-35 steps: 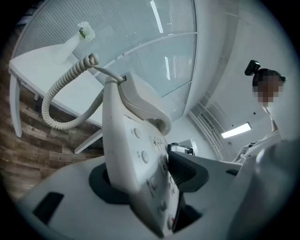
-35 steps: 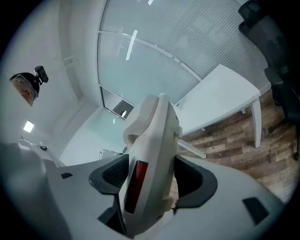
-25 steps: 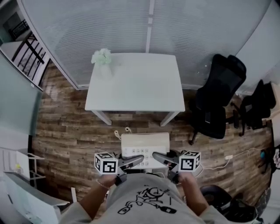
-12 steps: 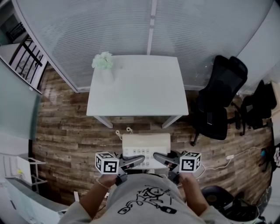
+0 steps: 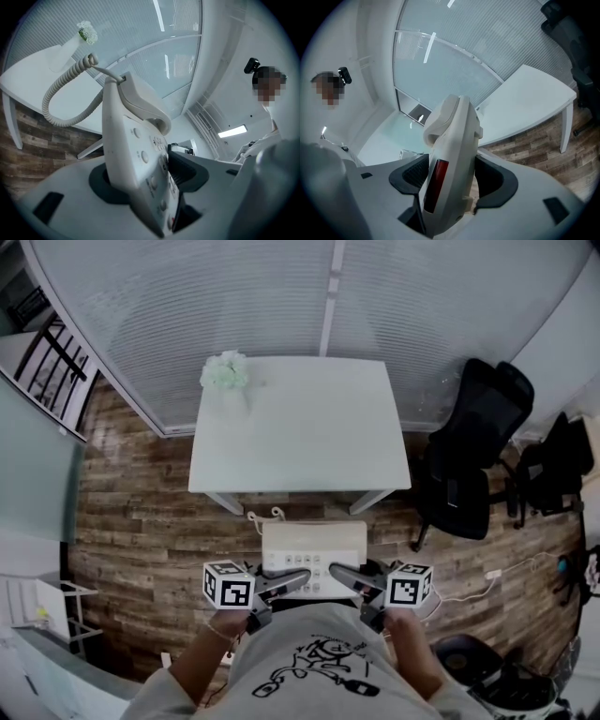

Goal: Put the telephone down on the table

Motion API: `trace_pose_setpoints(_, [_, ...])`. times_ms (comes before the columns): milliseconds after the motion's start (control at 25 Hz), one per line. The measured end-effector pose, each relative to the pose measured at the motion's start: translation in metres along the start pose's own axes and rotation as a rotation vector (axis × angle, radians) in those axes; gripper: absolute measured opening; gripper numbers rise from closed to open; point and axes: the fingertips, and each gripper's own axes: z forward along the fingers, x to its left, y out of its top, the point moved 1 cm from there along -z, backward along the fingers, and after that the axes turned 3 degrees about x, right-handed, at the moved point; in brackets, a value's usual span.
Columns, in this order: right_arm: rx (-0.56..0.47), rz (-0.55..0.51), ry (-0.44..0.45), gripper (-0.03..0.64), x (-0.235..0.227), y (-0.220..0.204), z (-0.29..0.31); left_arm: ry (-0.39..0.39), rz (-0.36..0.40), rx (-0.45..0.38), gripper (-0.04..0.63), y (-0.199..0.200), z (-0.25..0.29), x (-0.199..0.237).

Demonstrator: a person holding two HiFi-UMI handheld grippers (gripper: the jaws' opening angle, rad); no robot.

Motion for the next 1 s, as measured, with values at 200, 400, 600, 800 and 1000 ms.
trace_pose_setpoints(200, [0.008,0.004,-0.002,0.308,-0.001,0.003,0.007,-0.009,-0.018,-0.015,0.249,0.003,-0.002,0.006])
trace_pose_setpoints(400, [0.019,0.008,0.003,0.308,-0.009,0.010,0.011,0.001,-0.028,-0.025,0.249,0.009,0.000,0.012])
trace_pose_setpoints(600, [0.022,0.010,0.026,0.308,-0.012,0.028,0.021,0.007,-0.043,-0.048,0.249,0.025,0.001,0.020])
trace_pose_setpoints(800, [0.028,0.017,0.036,0.308,-0.024,0.045,0.025,0.014,-0.051,-0.051,0.249,0.041,0.012,0.030])
trace_pose_setpoints(1000, [0.040,0.026,0.041,0.308,-0.040,0.068,0.025,0.026,-0.064,-0.050,0.249,0.061,0.028,0.038])
